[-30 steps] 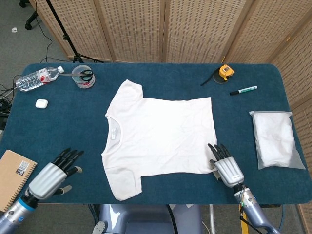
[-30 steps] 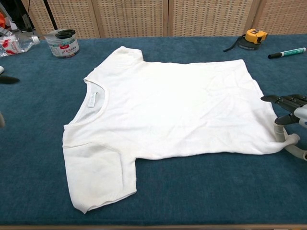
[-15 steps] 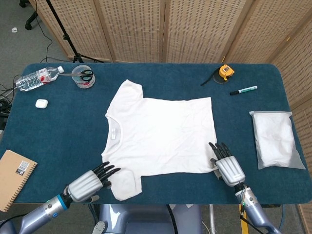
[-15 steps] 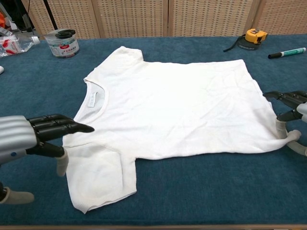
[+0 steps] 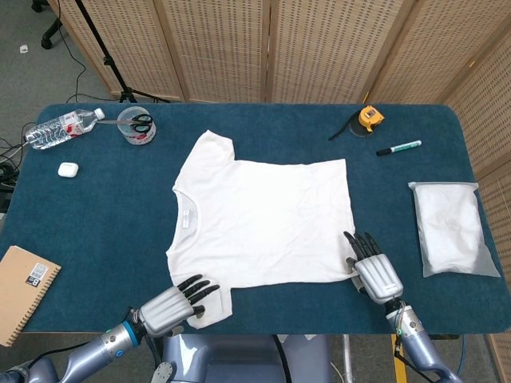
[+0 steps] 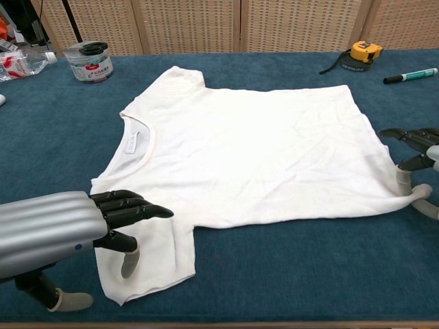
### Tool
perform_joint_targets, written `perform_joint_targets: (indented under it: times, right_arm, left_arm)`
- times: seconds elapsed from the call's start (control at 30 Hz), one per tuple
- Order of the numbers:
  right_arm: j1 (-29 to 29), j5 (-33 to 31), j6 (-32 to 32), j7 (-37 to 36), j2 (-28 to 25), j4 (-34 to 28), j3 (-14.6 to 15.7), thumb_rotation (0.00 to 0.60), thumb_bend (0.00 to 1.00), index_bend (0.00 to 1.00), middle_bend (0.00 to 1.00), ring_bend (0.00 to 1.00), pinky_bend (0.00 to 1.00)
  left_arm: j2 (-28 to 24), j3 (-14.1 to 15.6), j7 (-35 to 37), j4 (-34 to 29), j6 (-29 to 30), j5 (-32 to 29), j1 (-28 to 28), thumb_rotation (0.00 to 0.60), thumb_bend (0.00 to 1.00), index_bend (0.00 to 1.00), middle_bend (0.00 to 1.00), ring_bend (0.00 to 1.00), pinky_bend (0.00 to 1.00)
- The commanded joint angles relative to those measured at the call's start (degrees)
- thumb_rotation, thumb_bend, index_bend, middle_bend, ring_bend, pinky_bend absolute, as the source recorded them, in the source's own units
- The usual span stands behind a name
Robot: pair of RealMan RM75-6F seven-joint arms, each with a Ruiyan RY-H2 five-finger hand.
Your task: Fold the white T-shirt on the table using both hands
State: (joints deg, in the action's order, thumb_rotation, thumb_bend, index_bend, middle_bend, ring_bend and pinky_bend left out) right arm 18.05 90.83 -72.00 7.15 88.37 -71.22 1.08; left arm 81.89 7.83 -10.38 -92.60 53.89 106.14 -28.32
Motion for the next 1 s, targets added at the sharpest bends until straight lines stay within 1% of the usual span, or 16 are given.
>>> perform_joint_targets:
  times: [0.03, 0.33, 0.43, 0.63, 0.83, 1.0]
  right_arm:
    - [0.0, 0.0, 0.0, 0.0, 0.0, 0.0, 0.0, 0.600, 0.62, 0.64, 0.00, 0.00, 0.00]
    - [0.0, 0.0, -0.3, -0.1, -0.1, -0.2, 0.0, 0.600, 0.62, 0.64, 0.00, 0.00, 0.00]
    - [0.0, 0.1, -0.4, -0.2, -0.2, -0.2, 0.0, 0.600, 0.64, 0.64, 0.00, 0.00, 0.00]
    - [0.0, 0.1, -0.5, -0.3, -0.3, -0.2, 0.0, 0.600, 0.65, 0.64, 0.00, 0.00, 0.00]
    - [0.0, 0.2, -0.7, -0.6, -0.4, -0.4, 0.0, 0.600, 0.65, 0.64, 0.00, 0.00, 0.00]
    - [0.0, 0.3, -0.9, -0.8, -0.6, -0.5, -0.1, 0.600, 0.65, 0.64, 0.00, 0.00, 0.00]
  left_arm:
    - [0.5, -0.1, -0.6, -0.1, -0.6, -1.1, -0.3, 0.600, 0.25, 0.48, 0.00, 0.00, 0.00]
    - [1.3, 0.1, -1.4, -0.2, -1.4, -3.9, -1.0, 0.600, 0.26, 0.49, 0.00, 0.00, 0.00]
    - [1.7, 0.3, -1.3, 0.0, -1.8, -4.6, -1.3, 0.600, 0.27, 0.50, 0.00, 0.00, 0.00]
    - [3.0, 0.5, -1.3, 0.6, -1.7, -5.5, -1.6, 0.600, 0.34, 0.55, 0.00, 0.00, 0.00]
    - [4.3, 0.6, -1.9, 1.1, -2.0, -7.2, -1.6, 0.600, 0.43, 0.57, 0.00, 0.00, 0.00]
    - [4.9, 0.5, -2.3, 1.2, -1.4, -8.2, -1.4, 0.600, 0.48, 0.65, 0.00, 0.00, 0.00]
